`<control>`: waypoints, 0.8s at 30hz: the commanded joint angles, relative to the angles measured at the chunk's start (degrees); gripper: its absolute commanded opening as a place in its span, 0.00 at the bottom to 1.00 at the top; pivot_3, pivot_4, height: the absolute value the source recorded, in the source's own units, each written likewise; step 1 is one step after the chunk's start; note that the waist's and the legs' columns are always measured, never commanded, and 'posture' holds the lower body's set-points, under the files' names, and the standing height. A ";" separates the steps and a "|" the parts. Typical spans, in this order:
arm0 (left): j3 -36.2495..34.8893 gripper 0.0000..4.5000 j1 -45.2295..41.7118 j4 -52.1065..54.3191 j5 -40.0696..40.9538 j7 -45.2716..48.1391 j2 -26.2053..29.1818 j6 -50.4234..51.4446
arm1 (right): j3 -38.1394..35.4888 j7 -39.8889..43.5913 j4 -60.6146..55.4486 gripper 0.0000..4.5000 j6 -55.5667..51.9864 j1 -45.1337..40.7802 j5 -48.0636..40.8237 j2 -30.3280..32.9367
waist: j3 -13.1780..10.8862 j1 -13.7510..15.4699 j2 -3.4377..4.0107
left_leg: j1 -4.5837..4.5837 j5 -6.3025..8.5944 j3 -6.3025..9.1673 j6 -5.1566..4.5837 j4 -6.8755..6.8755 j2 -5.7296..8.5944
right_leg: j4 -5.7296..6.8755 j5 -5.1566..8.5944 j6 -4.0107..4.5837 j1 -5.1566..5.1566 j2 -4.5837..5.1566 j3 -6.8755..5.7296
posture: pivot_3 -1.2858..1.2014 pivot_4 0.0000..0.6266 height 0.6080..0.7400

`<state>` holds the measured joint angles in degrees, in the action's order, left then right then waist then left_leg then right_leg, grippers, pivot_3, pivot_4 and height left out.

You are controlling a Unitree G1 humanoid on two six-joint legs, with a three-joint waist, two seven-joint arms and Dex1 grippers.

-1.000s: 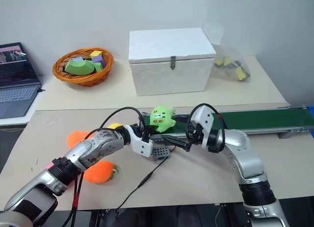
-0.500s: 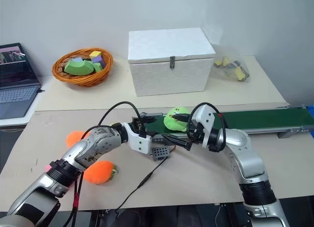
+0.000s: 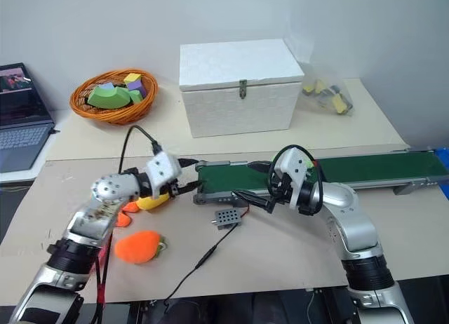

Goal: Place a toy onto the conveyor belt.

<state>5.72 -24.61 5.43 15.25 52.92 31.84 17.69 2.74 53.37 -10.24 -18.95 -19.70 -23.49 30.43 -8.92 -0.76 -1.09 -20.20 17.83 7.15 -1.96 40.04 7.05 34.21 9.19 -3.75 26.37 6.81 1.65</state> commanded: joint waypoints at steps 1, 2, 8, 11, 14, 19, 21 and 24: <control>-5.34 0.62 -0.04 5.81 14.01 4.69 0.34 9.95 | -1.55 -0.11 -0.45 1.00 1.70 -1.12 -0.19 0.24 | 0.00 -0.05 0.00 | 0.00 0.00 0.00 -0.01 0.00 0.00 | 0.02 0.00 0.00 0.00 0.00 0.00 | 0.52 0.24 1.00; -6.15 0.62 -0.35 5.91 15.70 4.92 0.36 11.46 | -1.78 -0.04 -0.34 1.00 1.73 -1.02 -0.21 0.43 | 0.00 -0.04 0.00 | 0.00 0.01 0.00 -0.01 0.00 0.00 | 0.00 0.00 0.00 0.00 0.00 0.00 | 0.52 0.24 1.00; -6.80 0.62 -0.27 7.62 18.88 6.79 2.32 14.21 | -4.31 0.80 -0.02 1.00 1.36 0.51 -1.03 2.53 | 0.00 0.02 0.00 | 0.01 0.00 0.00 0.00 0.02 0.00 | -0.04 0.00 0.00 -0.02 0.00 0.00 | 0.52 0.24 1.00; -6.75 0.62 -0.07 8.67 19.14 6.81 2.80 14.41 | -5.61 1.60 0.07 1.00 0.74 1.54 -1.68 3.94 | 0.00 0.04 0.00 | 0.00 0.01 0.00 0.00 0.00 0.00 | -0.07 0.00 0.00 -0.01 0.00 0.00 | 0.52 0.24 1.00; -7.07 0.62 -0.21 9.24 19.16 6.51 3.18 14.15 | -7.23 3.12 1.16 1.00 0.61 2.80 -1.81 6.19 | 0.00 0.07 0.00 | 0.01 0.01 0.00 0.00 0.01 0.00 | -0.07 0.00 0.01 -0.02 0.00 0.01 | 0.52 0.24 1.00; -7.61 0.62 -0.25 9.41 19.13 5.93 3.23 13.68 | -9.01 5.21 2.00 1.00 0.49 4.33 -2.99 8.05 | 0.00 0.04 0.00 | 0.02 0.01 -0.02 0.00 0.01 0.00 | -0.06 0.00 0.01 -0.03 0.00 0.03 | 0.52 0.24 1.00; -7.92 0.62 -0.28 9.49 19.56 5.55 3.02 13.97 | -9.13 5.50 2.22 1.00 0.52 4.55 -2.93 8.29 | 0.00 -0.02 0.00 | 0.02 0.01 -0.02 0.00 0.00 -0.02 | -0.07 0.00 0.01 -0.03 -0.02 0.05 | 0.52 0.24 1.00; -7.94 0.62 -0.25 10.25 19.86 5.28 3.17 14.22 | -9.92 6.72 2.35 1.00 0.35 4.79 -4.08 8.59 | 0.00 0.03 0.00 | 0.02 0.01 -0.06 0.00 0.01 -0.02 | -0.07 0.00 0.01 -0.03 -0.02 0.10 | 0.52 0.24 1.00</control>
<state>-0.70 -24.41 13.05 33.84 58.43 34.54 32.35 -5.02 59.14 -6.88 -18.98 -14.84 -25.82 37.88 -8.92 -0.73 -1.09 -20.18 17.84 7.10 -1.96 40.06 7.03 34.14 9.19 -3.75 26.34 6.79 1.75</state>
